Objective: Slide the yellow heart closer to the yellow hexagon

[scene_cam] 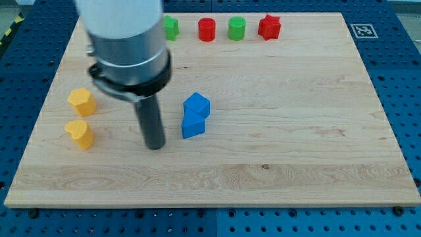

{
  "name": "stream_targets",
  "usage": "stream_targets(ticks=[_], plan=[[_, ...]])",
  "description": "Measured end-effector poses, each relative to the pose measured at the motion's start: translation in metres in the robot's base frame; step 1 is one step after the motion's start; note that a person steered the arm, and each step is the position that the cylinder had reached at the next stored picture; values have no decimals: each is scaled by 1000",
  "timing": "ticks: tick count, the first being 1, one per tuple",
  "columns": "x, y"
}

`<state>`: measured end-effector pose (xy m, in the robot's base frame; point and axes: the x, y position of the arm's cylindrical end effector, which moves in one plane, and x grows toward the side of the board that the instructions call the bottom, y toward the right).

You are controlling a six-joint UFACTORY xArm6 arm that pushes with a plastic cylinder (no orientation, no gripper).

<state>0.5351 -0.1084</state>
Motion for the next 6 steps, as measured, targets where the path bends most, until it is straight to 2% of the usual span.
stream_targets(ticks=[1,2,4,6], plan=[[12,-43],[14,-44],[37,-87],[18,-105]])
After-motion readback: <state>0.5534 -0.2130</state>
